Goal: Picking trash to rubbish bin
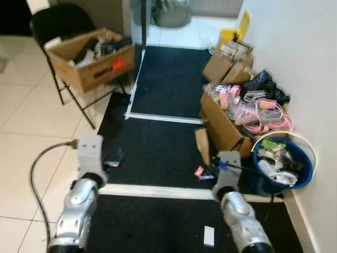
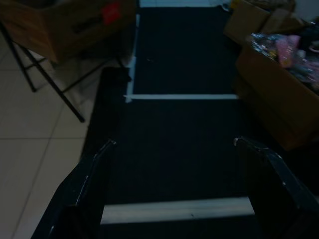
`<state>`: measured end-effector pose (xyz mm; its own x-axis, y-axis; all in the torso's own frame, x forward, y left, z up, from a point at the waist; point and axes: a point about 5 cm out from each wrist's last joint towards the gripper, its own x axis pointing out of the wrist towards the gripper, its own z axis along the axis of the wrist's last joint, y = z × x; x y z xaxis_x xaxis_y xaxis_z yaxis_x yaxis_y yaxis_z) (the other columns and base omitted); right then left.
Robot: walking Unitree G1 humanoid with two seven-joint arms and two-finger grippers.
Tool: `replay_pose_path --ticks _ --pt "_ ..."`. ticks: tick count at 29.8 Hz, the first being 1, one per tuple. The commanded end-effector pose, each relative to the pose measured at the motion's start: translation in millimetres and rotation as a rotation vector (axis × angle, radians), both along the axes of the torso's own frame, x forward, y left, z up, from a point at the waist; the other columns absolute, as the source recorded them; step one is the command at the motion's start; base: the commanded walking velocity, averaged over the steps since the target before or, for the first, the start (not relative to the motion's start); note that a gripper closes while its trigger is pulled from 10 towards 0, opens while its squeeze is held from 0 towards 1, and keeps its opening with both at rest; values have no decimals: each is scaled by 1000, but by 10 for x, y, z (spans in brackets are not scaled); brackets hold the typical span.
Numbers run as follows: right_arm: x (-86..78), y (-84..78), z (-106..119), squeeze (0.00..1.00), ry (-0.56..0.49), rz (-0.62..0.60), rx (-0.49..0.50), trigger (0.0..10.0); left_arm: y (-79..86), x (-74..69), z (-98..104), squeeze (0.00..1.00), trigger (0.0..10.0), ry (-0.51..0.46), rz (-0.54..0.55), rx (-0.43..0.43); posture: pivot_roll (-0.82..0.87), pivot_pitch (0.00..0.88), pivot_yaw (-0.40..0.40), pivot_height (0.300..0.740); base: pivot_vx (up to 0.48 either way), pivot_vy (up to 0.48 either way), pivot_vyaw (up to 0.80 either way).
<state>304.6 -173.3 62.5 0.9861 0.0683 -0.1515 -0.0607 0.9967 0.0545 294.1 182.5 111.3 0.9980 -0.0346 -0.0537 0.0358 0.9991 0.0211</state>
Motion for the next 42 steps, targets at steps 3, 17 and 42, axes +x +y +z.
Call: replay_pose_path --ticks 3,17,42 --pt "-25 130 -73 0 15 42 20 10000 211 -4 -26 0 10000 16 74 -12 69 150 -12 740 289 0 0" --pt "59 183 -3 0 -27 43 43 10000 719 670 918 0 10000 -188 59 139 84 126 10 740 286 0 0" --pt "-46 184 -33 0 -37 45 50 10000 342 340 217 0 10000 -65 -15 19 58 160 10 740 278 0 0"
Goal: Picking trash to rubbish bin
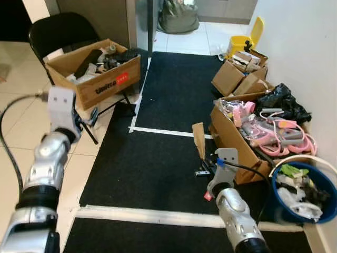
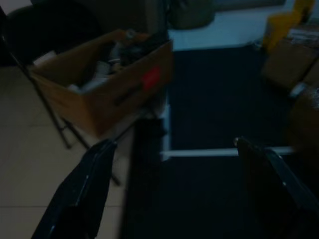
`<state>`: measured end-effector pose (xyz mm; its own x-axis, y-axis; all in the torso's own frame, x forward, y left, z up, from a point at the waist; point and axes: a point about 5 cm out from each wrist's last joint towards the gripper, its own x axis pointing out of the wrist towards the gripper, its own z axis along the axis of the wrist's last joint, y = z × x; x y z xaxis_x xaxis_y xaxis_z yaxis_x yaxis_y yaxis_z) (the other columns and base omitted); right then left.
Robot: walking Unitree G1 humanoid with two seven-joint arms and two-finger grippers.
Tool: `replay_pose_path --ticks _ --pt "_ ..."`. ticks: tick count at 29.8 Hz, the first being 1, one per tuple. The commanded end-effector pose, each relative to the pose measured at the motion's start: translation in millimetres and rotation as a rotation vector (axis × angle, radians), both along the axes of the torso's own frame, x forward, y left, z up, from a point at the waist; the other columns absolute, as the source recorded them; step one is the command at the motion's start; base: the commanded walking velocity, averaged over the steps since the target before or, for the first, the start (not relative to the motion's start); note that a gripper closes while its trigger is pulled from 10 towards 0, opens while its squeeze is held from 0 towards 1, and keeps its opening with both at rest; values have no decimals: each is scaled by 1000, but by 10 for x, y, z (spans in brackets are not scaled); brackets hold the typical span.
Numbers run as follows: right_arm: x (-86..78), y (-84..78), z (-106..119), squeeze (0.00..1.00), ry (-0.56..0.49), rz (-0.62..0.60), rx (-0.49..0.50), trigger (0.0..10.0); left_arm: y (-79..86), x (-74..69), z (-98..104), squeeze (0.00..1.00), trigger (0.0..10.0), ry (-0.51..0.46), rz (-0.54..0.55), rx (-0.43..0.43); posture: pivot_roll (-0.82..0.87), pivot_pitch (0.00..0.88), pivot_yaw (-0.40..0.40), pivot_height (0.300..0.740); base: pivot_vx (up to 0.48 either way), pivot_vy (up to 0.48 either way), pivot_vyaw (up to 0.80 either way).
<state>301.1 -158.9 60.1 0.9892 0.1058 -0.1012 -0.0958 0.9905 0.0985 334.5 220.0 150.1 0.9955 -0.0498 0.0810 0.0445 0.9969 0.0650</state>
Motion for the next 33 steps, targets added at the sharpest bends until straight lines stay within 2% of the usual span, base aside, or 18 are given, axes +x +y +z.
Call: replay_pose_path --ticks 1,2,4,5,7,17,22,33 --pt "-26 41 -16 0 12 13 1 10000 -102 -164 -284 0 10000 97 -2 -37 58 160 10 740 277 0 0" --pt "-26 41 -16 0 12 13 1 10000 -102 -164 -284 0 10000 97 -2 -37 58 160 10 740 277 0 0" --pt "-76 45 -45 0 20 9 5 10000 -153 -389 -534 0 10000 154 20 -14 58 164 4 740 277 0 0" --pt "-76 45 -45 0 20 9 5 10000 -153 -389 -534 0 10000 154 20 -14 58 164 4 740 274 0 0" --pt "-124 51 -93 0 34 13 3 10000 -96 -545 -660 0 10000 189 80 -30 59 170 2 740 272 0 0" --pt "-126 65 -108 0 39 25 5 10000 -108 -599 -658 0 10000 185 94 -49 73 167 -4 740 271 0 0" --pt "-51 58 7 0 7 20 7 10000 -292 -534 -477 0 10000 144 48 -61 57 170 -10 740 295 0 0" --pt "-37 52 25 0 1 16 10 10000 -333 -491 -404 0 10000 128 53 -60 62 168 2 740 325 0 0"
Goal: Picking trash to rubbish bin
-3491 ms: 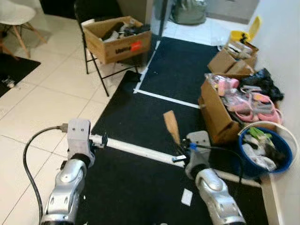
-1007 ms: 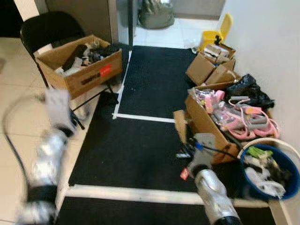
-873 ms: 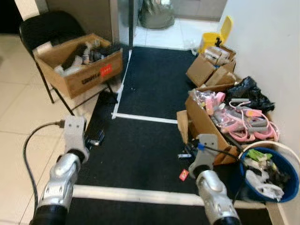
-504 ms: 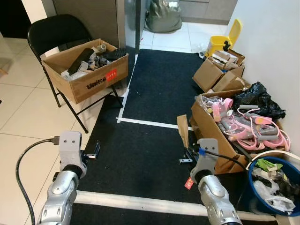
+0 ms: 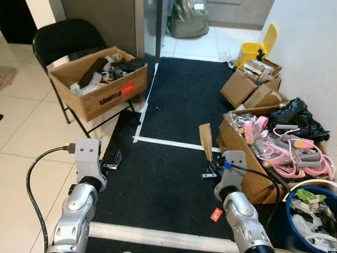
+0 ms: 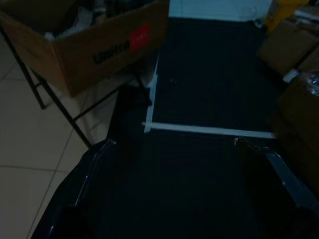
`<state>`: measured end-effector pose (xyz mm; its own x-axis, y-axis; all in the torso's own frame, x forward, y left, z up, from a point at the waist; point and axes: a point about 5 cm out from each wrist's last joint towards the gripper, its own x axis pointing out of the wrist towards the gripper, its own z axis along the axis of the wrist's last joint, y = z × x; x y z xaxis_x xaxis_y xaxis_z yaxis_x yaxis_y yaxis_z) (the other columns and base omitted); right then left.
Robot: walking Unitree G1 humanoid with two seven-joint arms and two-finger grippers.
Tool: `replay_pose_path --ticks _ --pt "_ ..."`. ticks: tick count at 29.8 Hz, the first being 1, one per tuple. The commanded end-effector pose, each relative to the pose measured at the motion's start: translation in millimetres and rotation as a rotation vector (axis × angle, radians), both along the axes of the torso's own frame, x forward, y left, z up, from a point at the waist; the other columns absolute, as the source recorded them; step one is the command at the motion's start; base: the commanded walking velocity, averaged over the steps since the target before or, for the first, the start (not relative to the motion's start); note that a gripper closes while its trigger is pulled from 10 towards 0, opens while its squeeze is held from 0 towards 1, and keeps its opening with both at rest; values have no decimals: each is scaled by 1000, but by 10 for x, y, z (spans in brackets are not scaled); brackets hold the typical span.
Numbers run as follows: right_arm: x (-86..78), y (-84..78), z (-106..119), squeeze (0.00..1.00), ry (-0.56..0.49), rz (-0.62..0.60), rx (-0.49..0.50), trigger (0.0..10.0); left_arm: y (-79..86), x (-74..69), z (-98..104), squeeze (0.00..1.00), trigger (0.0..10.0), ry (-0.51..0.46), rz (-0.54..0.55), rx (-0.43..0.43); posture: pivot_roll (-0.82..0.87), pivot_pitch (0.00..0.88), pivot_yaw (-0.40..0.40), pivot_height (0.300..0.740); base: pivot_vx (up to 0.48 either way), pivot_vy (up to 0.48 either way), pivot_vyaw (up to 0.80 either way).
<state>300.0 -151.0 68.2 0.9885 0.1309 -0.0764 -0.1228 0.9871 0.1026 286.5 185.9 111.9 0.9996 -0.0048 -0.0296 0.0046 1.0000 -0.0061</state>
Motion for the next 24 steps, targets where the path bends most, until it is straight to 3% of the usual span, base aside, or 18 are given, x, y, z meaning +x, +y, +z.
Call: replay_pose_path --ticks 1,24 --pt "-17 -18 -53 0 26 -10 4 10000 5 -6 -11 0 10000 18 5 9 59 170 -1 740 352 0 0" --pt "-11 -9 -50 0 20 -22 13 10000 -15 39 27 0 10000 22 -1 12 63 138 15 740 352 0 0"
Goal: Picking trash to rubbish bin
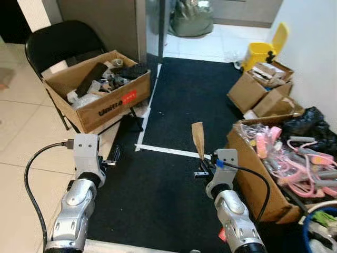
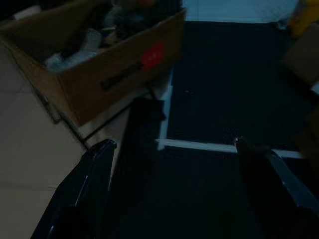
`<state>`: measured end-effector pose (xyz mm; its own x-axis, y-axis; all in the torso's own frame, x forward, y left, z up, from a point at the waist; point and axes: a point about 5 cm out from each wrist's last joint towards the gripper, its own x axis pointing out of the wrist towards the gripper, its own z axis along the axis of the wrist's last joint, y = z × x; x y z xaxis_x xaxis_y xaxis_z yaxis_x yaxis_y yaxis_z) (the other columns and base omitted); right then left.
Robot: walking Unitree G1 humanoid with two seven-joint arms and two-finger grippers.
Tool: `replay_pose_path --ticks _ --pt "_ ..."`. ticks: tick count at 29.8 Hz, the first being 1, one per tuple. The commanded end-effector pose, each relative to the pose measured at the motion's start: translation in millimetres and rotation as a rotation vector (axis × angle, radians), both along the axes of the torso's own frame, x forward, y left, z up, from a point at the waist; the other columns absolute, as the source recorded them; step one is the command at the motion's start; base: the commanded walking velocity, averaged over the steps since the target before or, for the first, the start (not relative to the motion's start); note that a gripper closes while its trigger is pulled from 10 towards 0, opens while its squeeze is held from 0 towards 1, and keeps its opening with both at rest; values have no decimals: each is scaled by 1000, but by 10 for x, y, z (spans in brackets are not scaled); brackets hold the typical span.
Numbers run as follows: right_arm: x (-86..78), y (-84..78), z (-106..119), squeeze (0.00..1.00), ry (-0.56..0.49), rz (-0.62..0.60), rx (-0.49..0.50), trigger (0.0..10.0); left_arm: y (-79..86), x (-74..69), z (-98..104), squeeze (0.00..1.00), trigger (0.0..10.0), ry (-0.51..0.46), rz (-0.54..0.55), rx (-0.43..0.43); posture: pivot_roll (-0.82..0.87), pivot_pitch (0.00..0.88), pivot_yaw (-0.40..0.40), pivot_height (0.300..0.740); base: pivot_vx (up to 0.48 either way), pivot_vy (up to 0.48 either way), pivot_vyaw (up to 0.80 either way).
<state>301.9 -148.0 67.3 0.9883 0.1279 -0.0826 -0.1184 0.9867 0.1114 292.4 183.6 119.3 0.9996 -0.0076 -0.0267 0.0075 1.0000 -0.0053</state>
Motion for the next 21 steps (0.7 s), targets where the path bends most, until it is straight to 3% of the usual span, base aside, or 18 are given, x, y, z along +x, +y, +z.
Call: replay_pose_path --ticks 1,21 --pt "-27 -41 -40 0 13 -19 5 10000 4 -18 -46 0 10000 26 -3 14 63 138 15 740 352 0 0" --pt "-22 -6 -42 0 22 -3 33 10000 11 -51 -53 0 10000 28 16 10 70 142 6 740 347 0 0"
